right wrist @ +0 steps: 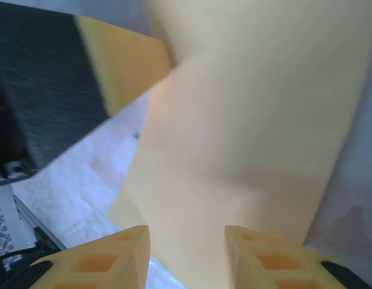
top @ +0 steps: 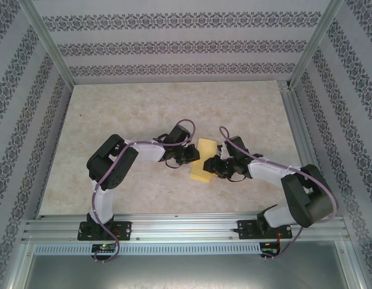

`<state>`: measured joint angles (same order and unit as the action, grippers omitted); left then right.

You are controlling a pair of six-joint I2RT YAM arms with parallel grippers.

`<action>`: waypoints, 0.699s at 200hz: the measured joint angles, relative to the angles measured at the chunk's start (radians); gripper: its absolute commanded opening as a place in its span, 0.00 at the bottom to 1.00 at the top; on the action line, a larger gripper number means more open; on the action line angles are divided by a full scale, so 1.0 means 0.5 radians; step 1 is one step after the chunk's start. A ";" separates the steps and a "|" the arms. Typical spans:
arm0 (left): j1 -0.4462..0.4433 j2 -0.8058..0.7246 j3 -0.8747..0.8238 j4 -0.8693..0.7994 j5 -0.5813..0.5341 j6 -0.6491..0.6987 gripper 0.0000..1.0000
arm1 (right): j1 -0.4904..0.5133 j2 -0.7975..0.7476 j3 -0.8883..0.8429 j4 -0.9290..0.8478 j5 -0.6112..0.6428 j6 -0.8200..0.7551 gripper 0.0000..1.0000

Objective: Fold a paper plane with a square sheet of paper (pick it up from the middle)
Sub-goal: Fold the square sheet of paper in half at the center of the table.

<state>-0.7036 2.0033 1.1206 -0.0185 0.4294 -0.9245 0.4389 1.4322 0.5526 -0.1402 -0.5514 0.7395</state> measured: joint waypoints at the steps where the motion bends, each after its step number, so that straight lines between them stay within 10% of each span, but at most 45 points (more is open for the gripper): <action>1: 0.000 0.000 0.000 0.000 0.000 0.000 0.15 | 0.000 0.005 -0.005 0.000 -0.002 0.000 0.37; 140: -0.009 0.005 0.013 -0.011 0.000 0.007 0.15 | 0.105 -0.121 -0.050 -0.058 0.016 0.044 0.38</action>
<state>-0.7082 2.0060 1.1271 -0.0242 0.4294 -0.9211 0.4911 1.3720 0.5278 -0.1692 -0.5434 0.7616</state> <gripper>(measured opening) 0.154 0.385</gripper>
